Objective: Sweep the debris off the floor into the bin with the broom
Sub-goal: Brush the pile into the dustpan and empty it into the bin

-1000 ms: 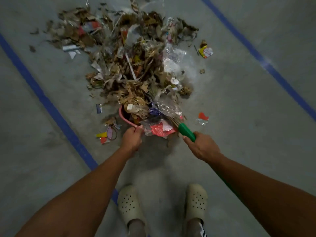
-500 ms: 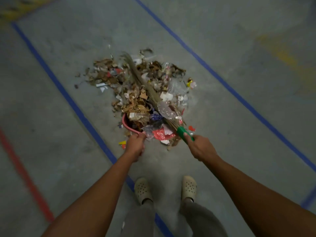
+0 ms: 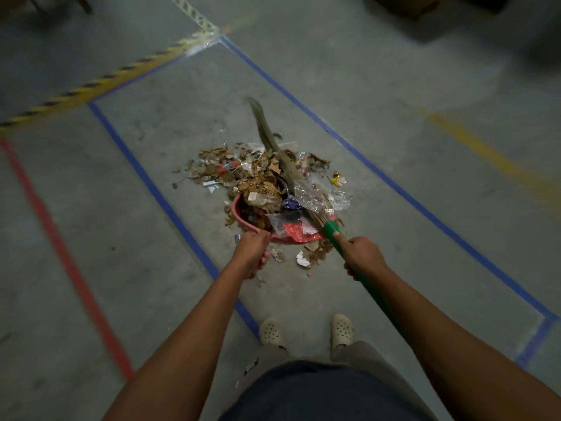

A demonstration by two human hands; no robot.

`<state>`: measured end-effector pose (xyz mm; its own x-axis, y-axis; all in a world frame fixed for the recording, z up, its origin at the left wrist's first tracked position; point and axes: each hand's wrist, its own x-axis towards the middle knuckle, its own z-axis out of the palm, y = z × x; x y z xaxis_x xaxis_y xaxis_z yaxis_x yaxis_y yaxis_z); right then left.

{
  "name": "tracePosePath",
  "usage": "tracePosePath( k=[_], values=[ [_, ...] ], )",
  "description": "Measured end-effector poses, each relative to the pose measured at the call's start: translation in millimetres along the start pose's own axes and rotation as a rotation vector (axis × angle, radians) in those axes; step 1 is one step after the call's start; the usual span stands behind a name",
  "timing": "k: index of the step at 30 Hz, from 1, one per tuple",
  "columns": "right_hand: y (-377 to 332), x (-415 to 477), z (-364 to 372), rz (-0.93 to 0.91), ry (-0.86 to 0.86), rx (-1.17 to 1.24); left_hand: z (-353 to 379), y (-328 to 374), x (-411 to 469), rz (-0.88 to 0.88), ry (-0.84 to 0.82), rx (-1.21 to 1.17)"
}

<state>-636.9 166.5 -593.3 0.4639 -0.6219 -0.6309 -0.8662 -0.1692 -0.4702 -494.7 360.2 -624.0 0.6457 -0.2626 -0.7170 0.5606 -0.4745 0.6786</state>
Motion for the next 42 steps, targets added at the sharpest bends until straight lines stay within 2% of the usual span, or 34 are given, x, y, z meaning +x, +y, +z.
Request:
tracePosePath(
  k=[13, 20, 26, 35, 42],
  values=[
    [18, -18, -29, -0.155, -0.093, -0.084, 24, -18, -59, -0.004, 0.124, -0.161],
    [29, -2, -69, -0.288, -0.17, -0.26, 73, -35, -85, -0.031, 0.242, -0.327],
    [30, -6, -79, -0.474, -0.226, -0.426, 95, -58, -123, -0.056, 0.351, -0.503],
    [26, -76, -22, -0.71, -0.324, -0.62, 68, -132, -208, -0.032, 0.591, -0.725],
    [39, -186, 46, -0.87, -0.415, -0.779, 31, -229, -309, -0.016, 0.732, -0.852]
  ],
)
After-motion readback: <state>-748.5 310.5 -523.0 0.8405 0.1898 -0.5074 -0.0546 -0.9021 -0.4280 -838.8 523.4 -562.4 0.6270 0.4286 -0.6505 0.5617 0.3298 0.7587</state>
